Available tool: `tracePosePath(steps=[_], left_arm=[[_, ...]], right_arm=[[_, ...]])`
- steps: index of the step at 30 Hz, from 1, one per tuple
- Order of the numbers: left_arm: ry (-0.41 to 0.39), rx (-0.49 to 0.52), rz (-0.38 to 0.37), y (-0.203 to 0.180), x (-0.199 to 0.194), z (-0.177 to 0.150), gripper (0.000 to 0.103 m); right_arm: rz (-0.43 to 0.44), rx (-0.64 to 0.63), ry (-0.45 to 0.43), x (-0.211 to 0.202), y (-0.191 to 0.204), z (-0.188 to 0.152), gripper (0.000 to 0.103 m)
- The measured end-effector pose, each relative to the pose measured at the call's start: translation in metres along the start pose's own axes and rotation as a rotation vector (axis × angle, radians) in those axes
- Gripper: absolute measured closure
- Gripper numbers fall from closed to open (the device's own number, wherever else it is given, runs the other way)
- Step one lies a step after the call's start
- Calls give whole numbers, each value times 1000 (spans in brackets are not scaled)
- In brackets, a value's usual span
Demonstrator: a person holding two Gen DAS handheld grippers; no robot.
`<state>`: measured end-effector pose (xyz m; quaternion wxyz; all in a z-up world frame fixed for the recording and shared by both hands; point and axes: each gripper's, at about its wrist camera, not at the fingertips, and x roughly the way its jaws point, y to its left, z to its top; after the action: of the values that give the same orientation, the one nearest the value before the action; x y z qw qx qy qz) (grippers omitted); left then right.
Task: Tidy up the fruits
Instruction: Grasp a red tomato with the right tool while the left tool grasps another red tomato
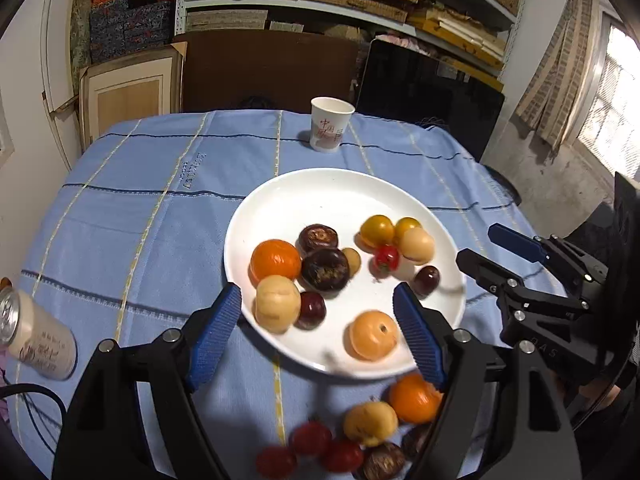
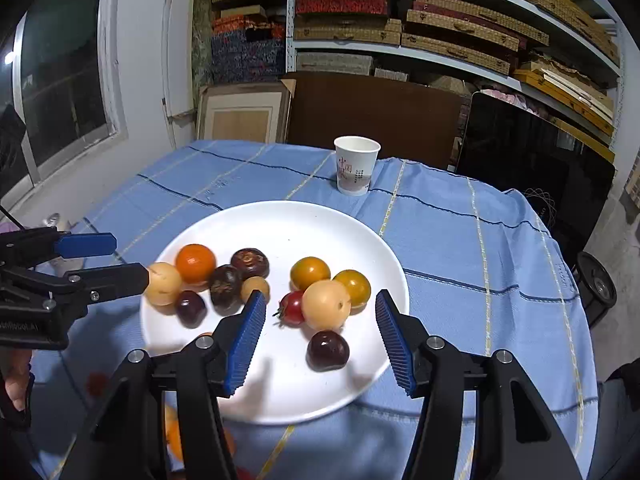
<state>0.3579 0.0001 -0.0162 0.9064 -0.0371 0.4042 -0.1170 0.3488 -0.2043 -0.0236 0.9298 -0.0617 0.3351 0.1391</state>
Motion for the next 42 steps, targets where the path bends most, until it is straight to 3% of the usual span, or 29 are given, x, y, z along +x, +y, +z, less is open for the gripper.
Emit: tracePosePath(steps=[2, 8, 11, 14, 19, 26, 29, 30, 31, 42], left_arm=[[-11, 3, -15, -1, -18, -13, 19], [-69, 26, -40, -4, -66, -73, 11], [-83, 12, -25, 0, -69, -105, 9], [-34, -31, -29, 10, -55, -126, 9], [-14, -68, -33, 24, -53, -135, 9], [-5, 5, 94, 20, -41, -137, 9], [10, 17, 127, 22, -33, -138, 9], [17, 16, 132, 24, -30, -138, 9], [20, 14, 135, 25, -29, -138, 9], [54, 66, 265, 28, -11, -133, 9]], right_arm=[[15, -1, -4, -22, 4, -11, 45], [-3, 4, 10, -67, 24, -76, 45], [8, 53, 47, -63, 28, -107, 45], [30, 105, 113, -45, 28, -118, 45], [32, 103, 139, -30, 32, -112, 46], [12, 91, 208, -3, 39, -110, 46], [38, 96, 227, 3, 38, -114, 62], [56, 94, 220, 2, 40, -115, 74], [51, 80, 216, 1, 42, -116, 75], [125, 114, 98, -23, 36, -116, 75]])
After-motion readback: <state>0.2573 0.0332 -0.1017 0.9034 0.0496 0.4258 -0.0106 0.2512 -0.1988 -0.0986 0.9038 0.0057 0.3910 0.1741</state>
